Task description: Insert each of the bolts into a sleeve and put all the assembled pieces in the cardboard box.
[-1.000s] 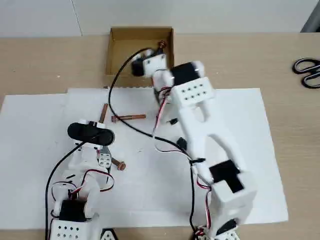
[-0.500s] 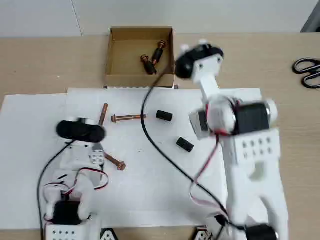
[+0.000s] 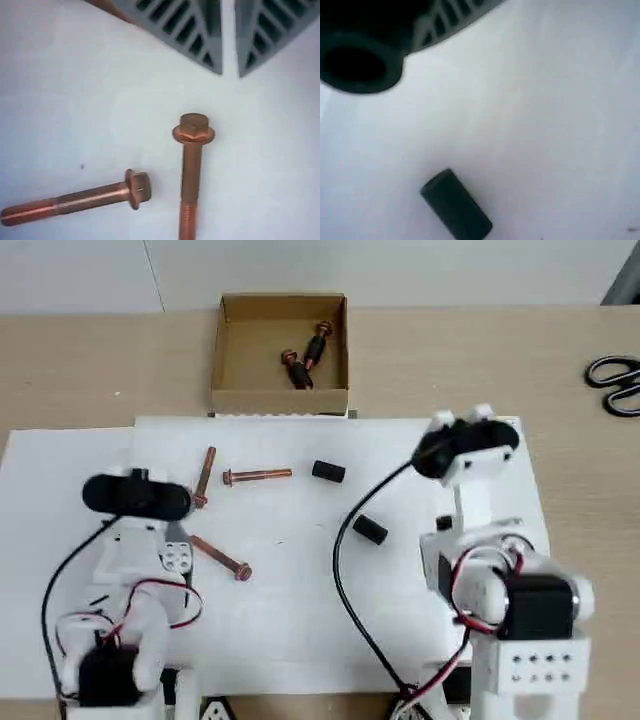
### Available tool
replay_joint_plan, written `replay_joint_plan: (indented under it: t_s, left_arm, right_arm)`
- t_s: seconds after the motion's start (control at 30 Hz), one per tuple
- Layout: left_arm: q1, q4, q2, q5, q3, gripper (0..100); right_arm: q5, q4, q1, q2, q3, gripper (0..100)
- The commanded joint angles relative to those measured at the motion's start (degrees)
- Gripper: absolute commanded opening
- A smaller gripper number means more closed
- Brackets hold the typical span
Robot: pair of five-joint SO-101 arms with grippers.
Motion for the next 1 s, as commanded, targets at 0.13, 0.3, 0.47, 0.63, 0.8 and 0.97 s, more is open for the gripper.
replay_joint_plan:
  t_s: [0.13, 0.3, 0.47, 0.63, 0.8, 0.97]
  left_arm:
    - [-0.4, 2.5, 27.4, -0.5, -23.4, 1]
    - [-0.4, 9.0, 43.7, -11.3, -37.6, 1]
    - [0.9, 14.5, 54.6, -30.6, -44.2, 1]
    - [5.3, 21.7, 57.6, -51.1, -45.0, 1]
    - [8.3, 27.6, 57.9, -71.5, -44.6, 1]
    - [8.4, 27.6, 57.9, -87.0, -40.4, 1]
  right_arm:
    - [-0.7, -1.3, 3.3, -8.2, 4.3, 0.4]
    - [-0.6, -1.3, 6.1, -10.6, 4.5, 0.4]
    - [-0.5, -2.3, 7.1, -11.2, 6.5, 0.4]
    - [-0.5, -3.3, 7.1, -11.2, 6.9, 0.4]
    - [-0.4, -4.3, 8.5, -10.9, 6.9, 0.4]
    - [-0.4, -5.5, 10.4, -10.9, 8.5, 0.4]
